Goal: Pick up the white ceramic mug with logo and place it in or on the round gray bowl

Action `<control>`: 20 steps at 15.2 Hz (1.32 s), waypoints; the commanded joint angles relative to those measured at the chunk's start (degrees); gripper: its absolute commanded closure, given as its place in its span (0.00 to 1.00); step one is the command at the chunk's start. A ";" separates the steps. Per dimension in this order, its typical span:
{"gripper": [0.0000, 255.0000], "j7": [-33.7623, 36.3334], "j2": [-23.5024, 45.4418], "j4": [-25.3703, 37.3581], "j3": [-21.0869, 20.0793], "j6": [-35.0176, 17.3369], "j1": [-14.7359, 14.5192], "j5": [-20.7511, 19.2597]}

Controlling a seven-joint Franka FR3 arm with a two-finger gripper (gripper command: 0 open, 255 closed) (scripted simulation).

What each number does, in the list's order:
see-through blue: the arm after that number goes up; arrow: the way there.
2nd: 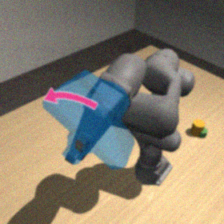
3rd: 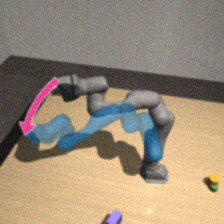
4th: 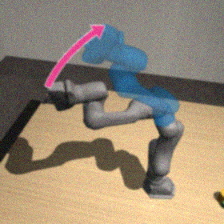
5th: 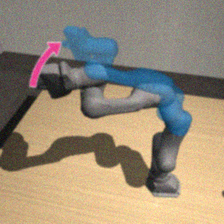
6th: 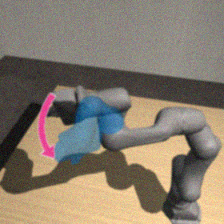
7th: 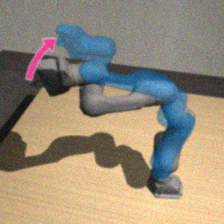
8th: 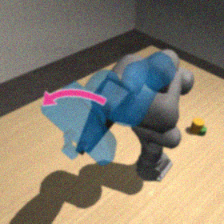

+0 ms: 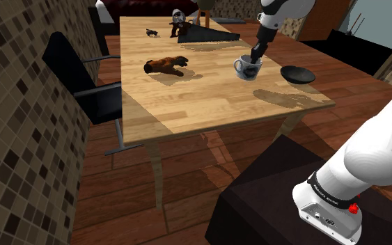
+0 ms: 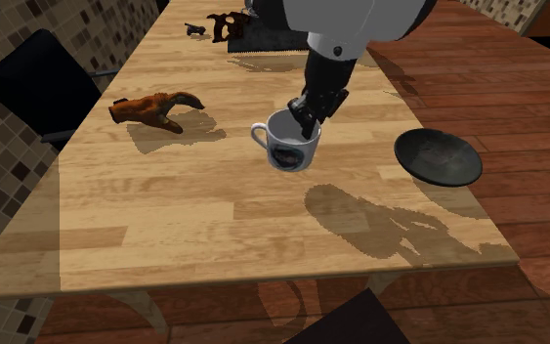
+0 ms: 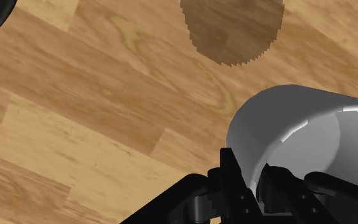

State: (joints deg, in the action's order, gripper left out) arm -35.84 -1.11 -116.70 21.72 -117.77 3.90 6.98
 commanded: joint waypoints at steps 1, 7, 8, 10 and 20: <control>1.00 0.32 -0.32 1.20 -0.03 1.49 -0.02 -0.23; 1.00 1.13 -1.35 4.75 -0.10 5.93 -0.05 -0.87; 1.00 1.25 -1.47 5.38 -0.11 6.68 -0.05 -0.95; 1.00 1.46 -1.68 6.67 -0.12 8.14 -0.06 -1.09; 1.00 -13.07 2.64 12.48 7.23 11.76 6.84 1.01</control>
State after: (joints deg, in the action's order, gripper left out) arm -47.56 0.93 -104.78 28.36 -106.17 10.13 7.65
